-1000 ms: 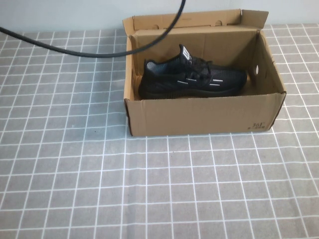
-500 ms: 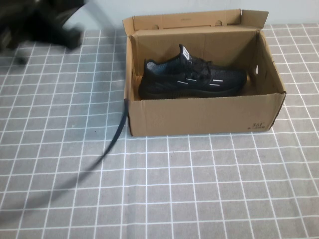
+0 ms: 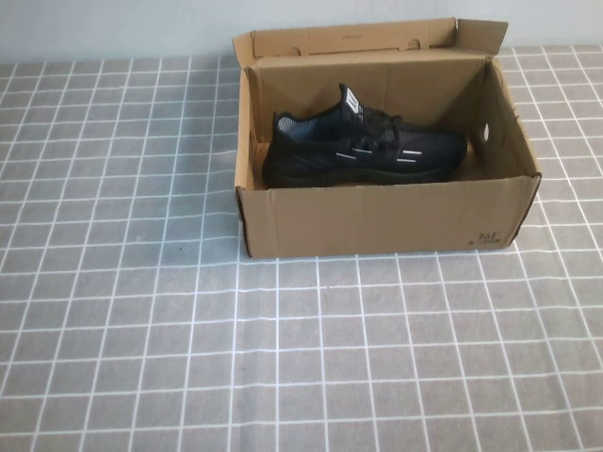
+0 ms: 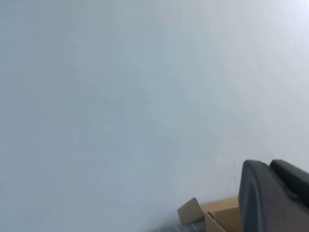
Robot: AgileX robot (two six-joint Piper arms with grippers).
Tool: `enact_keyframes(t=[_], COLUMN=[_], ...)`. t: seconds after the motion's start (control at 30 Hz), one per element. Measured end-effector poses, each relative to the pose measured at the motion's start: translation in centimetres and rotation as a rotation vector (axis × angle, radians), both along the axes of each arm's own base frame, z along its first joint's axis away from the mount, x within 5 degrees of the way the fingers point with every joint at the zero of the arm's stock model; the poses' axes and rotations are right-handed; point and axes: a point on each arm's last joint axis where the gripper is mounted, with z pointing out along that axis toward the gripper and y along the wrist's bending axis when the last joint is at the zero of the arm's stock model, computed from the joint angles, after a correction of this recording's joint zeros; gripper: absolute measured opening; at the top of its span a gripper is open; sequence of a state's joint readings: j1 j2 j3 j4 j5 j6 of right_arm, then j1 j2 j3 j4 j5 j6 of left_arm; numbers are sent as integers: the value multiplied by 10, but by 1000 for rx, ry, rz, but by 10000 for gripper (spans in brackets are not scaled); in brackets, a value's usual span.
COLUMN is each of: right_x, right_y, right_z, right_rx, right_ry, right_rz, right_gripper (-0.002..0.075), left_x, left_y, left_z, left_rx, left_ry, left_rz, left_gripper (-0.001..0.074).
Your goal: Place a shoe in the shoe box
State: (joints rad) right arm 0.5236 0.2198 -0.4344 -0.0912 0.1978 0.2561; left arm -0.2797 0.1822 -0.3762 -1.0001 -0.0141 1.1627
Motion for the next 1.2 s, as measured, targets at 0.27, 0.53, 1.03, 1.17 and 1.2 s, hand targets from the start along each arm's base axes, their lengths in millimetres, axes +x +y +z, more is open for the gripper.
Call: enact_keyframes(t=[0.27,0.53,1.03,1.17,1.2], right_x=[2,2,2,3,4], right_y=[1,1,2,1,0], right_z=[-5,-5,-7,-8,-11], right_rx=[12,12,10,-68,-89], right_ry=[5,5,9,-25,-21], right_rz=[4,4,4,-19,-38], right_gripper=[-16,-16,-16,-16,-16], left_x=[-5,5,2,2,2], left_y=[5,-2,-10,-10,-10], left_z=[-71,-123,-128,-128,-128], left_rx=[-8,46,77,76,76], left_ry=[40,205,255,256,256], left_rz=[33,-9,-98,-98,-98], left_gripper=[0,-1,-1,-1,-1])
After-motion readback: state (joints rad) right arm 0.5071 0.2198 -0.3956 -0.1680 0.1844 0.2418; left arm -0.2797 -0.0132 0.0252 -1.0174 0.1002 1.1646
